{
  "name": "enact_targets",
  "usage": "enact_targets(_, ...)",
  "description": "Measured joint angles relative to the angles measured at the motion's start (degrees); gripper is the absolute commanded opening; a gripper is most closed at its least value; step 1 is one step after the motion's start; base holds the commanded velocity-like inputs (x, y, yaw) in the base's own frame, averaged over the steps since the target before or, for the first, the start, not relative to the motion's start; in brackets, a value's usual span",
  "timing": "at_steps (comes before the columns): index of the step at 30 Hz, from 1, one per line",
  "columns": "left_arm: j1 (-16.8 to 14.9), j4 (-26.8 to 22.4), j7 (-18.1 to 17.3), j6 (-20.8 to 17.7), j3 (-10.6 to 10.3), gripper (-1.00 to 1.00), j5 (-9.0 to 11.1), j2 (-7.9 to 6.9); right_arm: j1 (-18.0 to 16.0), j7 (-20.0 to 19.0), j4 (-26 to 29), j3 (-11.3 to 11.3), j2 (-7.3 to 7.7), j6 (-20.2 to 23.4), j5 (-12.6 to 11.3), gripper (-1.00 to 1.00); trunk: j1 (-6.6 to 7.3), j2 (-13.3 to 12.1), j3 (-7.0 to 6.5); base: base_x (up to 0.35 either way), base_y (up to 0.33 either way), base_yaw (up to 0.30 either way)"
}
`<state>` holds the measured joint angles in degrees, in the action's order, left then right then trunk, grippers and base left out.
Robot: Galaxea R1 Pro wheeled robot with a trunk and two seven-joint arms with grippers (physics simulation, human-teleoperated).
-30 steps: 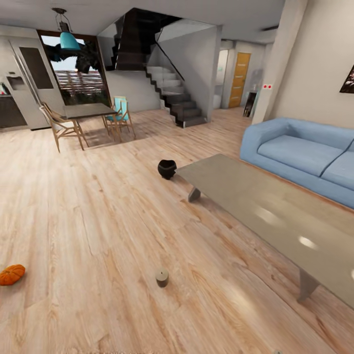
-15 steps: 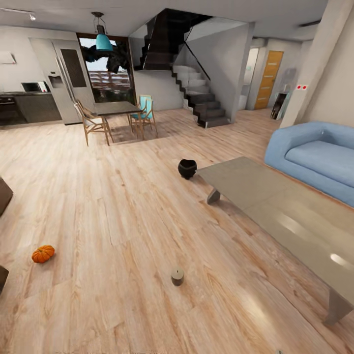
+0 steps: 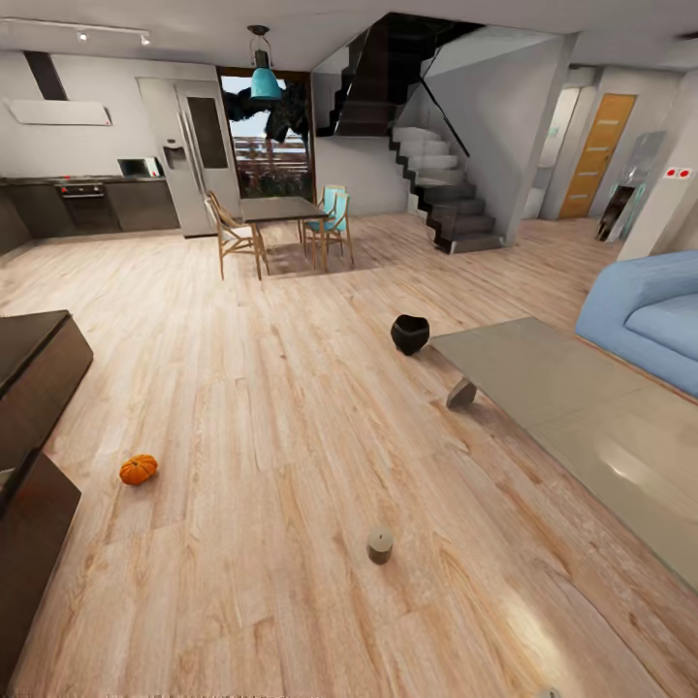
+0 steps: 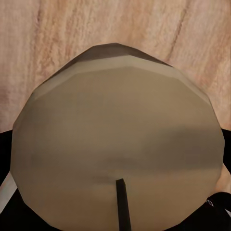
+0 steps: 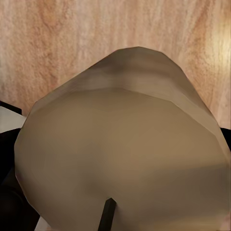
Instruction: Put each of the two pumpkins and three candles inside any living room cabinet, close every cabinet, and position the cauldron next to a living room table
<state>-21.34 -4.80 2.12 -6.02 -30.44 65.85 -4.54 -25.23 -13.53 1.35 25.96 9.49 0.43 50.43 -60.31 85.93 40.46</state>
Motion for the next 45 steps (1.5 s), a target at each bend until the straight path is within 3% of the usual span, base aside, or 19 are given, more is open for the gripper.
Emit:
enact_targets(37, 0.0, -0.27, -0.08, -0.07, -0.01, -1.0, -0.08, 0.18, 0.0, 0.08, -0.02, 0.0, 0.0, -0.04, 0.0, -1.0, 0.0, 0.0, 0.74, 0.0, 0.0, 0.293)
enact_targets(45, 0.0, -0.26, -0.07, -0.08, 0.08, -1.0, -0.05, 0.09, 0.0, 0.08, -0.04, 0.0, 0.0, -0.04, -0.01, -1.0, 0.03, 0.0, 0.9, 0.233, 0.0, 0.293)
